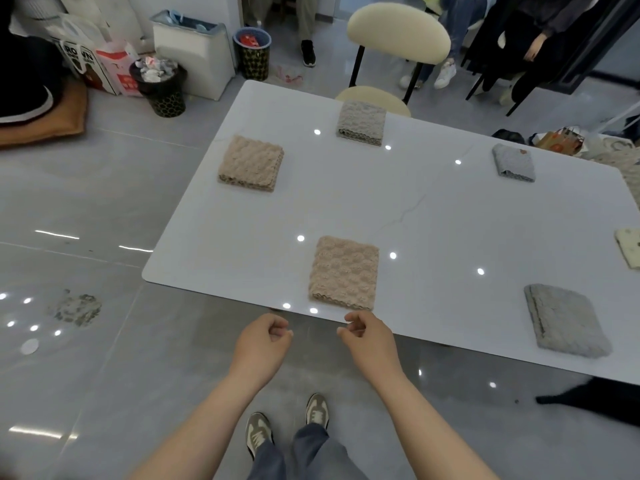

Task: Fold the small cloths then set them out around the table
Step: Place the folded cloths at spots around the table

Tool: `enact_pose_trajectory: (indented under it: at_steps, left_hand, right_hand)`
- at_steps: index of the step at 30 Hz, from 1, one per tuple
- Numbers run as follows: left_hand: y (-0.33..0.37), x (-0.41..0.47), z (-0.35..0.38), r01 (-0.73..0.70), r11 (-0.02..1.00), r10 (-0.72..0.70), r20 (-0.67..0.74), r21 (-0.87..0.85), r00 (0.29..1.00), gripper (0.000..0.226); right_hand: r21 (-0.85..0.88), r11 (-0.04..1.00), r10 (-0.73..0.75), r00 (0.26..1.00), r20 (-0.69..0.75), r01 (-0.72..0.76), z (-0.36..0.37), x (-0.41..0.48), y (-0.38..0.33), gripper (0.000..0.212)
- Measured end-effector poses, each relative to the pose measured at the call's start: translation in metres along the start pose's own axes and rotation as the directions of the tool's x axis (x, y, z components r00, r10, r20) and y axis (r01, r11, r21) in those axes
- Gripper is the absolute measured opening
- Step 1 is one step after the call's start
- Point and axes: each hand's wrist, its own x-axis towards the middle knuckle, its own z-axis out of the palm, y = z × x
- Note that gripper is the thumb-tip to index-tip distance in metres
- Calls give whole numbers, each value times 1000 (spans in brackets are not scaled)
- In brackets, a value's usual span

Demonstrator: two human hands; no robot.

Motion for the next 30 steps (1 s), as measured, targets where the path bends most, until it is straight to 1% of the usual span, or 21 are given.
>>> enact_pose_trajectory:
  at_steps: [3,5,8,11,14,17,19,21,24,26,30]
  left_hand:
    - [6,3,6,-35,999,35,-19,10,999,10]
    - [13,6,15,-85,995,85,-9,46,996,14]
    - [24,14,30,-179,977,176,40,116,984,27]
    - [32,25,45,-273,943,252,127,192,959,39]
    - [35,35,56,-297,914,251,190,276,949,49]
    - [34,40,63,-271,895,190,247,354,950,53]
    - [30,42,66,-252,893,154,273,373,950,57]
    - [27,42,68,-246,894,151,266,374,952,57]
    - [29,42,67,-217,924,172,166,316,971,48]
    - [32,40,62,-194,944,177,85,267,980,40]
    - [34,35,47,-171,967,170,17,191,985,33]
  right_hand:
    - [-82,995,-45,999,18,47,-9,12,5,33]
    - [-146,985,-91,995,35,95,-17,25,10,38]
    - [-239,951,-181,980,79,195,-26,46,16,44]
    - [-304,900,-263,946,189,311,-28,65,21,45]
    - [-397,851,-235,925,299,344,-33,79,30,46]
    - [-469,818,-193,927,321,332,-42,86,41,48]
    - [-475,817,-190,930,316,328,-46,87,44,46]
    - [-444,839,-191,934,302,315,-46,87,44,41]
    - [-378,879,-210,948,239,290,-43,84,37,37]
    - [-327,901,-230,952,201,286,-40,80,32,38]
    - [-235,936,-220,956,192,262,-31,68,16,39]
